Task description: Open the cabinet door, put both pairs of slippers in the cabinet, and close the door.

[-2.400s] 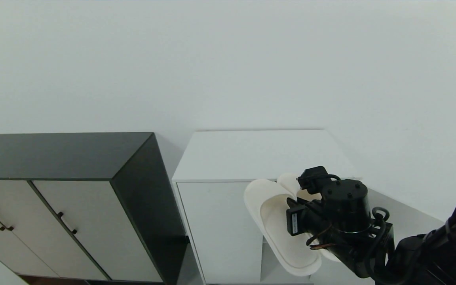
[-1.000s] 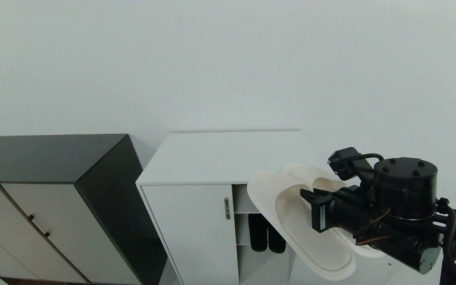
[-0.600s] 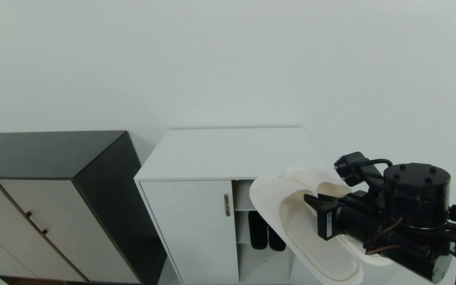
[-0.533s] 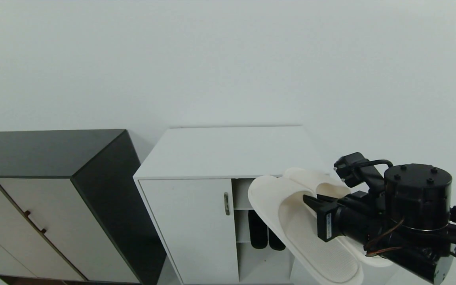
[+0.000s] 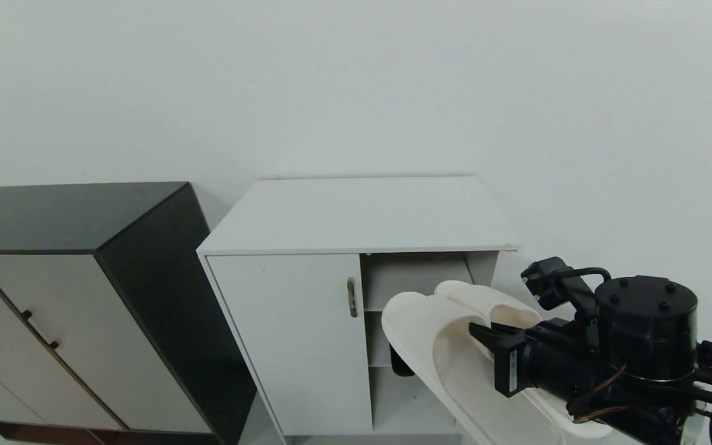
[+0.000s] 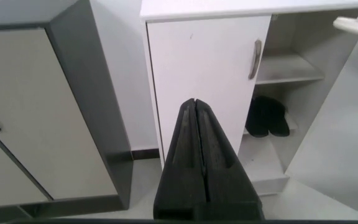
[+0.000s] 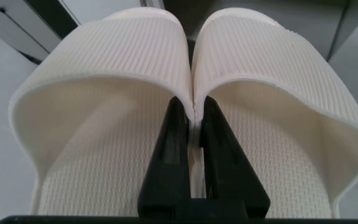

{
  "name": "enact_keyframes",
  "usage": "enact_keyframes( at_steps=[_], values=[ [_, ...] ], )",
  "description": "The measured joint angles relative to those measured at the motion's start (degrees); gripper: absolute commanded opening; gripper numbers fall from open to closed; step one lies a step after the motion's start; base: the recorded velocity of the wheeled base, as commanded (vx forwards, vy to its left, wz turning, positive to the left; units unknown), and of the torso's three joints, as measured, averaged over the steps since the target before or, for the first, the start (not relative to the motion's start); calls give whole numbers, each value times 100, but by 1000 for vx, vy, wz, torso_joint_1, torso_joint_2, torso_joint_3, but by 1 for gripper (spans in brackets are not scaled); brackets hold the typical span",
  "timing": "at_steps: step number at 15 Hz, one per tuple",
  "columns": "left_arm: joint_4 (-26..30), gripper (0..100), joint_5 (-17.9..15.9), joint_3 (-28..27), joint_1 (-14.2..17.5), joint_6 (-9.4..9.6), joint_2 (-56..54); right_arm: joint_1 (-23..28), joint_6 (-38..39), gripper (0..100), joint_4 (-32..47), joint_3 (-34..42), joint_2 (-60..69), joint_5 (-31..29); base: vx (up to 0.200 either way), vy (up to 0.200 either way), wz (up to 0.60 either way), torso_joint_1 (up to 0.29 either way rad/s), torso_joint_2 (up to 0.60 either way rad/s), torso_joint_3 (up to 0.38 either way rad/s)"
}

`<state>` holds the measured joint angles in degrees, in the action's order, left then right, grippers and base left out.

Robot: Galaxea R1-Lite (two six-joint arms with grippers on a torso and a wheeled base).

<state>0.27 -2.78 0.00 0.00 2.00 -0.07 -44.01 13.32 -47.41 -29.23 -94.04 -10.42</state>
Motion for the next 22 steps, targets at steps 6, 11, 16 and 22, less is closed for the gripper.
enact_keyframes(
  at_steps=[6,11,16,22],
  values=[
    [0,0,5,0,0,0,0,-11,-145,0,-670,280,-461,-57,0,0,0,-214,528,312],
    [0,0,2,0,0,2,0,0,-151,0,-673,305,-588,-57,0,0,0,-186,503,312],
    [-2,0,5,0,0,2,0,-1,-156,0,-681,339,-621,-63,0,0,0,-151,478,325],
    [0,0,5,0,0,-4,0,-1,-255,0,-717,432,-655,-73,0,0,0,-98,454,351]
  ],
)
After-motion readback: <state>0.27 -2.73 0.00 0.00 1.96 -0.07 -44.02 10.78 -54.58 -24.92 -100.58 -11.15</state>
